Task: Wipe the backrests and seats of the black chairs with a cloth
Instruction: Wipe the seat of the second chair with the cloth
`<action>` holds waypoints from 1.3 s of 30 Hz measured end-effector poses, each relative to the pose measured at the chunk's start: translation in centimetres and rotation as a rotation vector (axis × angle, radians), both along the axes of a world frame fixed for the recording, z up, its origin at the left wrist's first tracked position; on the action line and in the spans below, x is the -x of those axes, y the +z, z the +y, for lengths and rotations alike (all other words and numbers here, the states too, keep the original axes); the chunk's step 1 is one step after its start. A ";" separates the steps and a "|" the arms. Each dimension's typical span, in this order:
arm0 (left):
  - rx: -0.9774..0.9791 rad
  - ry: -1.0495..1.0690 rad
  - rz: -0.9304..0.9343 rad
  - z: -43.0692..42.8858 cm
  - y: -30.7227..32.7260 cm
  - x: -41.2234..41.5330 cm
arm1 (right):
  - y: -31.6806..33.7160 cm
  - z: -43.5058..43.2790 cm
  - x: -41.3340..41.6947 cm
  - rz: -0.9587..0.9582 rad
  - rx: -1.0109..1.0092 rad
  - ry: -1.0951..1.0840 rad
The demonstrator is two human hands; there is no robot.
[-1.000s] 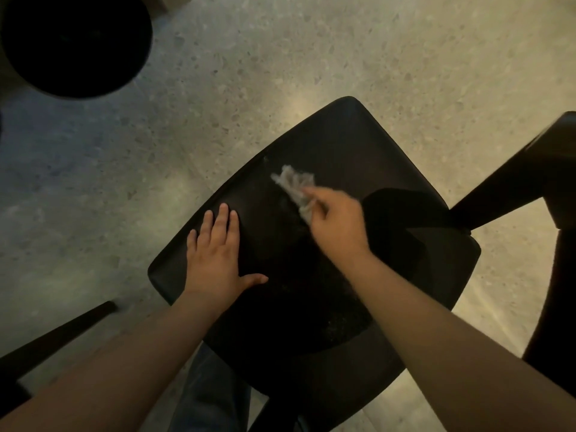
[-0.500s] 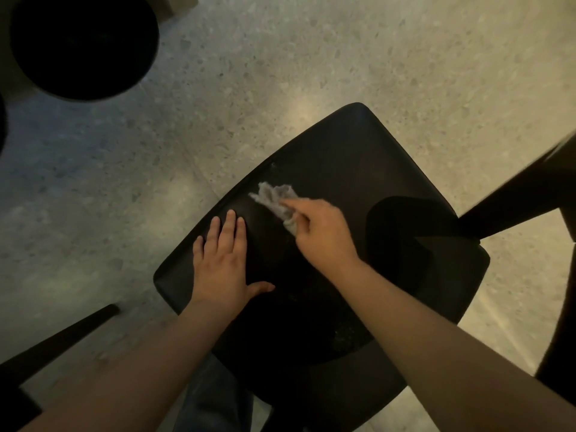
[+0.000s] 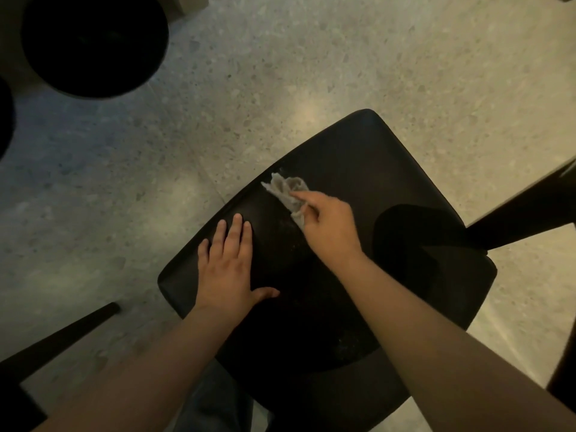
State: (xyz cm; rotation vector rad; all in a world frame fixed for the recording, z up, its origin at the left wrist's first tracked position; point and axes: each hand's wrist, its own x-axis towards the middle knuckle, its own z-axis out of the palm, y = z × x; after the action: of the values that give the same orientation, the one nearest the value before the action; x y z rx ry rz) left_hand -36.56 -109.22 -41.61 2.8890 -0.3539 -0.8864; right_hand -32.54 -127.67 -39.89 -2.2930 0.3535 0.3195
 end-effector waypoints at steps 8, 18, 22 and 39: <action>0.011 -0.008 -0.017 0.1 0.1 0.0 | 0.8 -6.1 -5.0 -0.067 0.202 -0.289; 0.255 0.104 -0.084 2.9 0.4 -2.6 | 1.2 -1.5 -3.5 -0.035 0.021 0.050; 0.159 0.190 -0.053 3.8 -0.5 -3.1 | 0.4 -2.1 -5.7 -0.129 0.160 -0.164; 0.250 0.282 0.037 3.9 -1.8 -3.0 | -0.3 -1.2 -8.6 -0.082 0.180 -0.174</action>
State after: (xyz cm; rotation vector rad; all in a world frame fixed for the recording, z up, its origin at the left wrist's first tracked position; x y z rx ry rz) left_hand -33.59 -105.33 -43.36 2.6043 -0.0460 -0.7845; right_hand -23.99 -128.84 -40.21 -2.4215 0.5553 0.1083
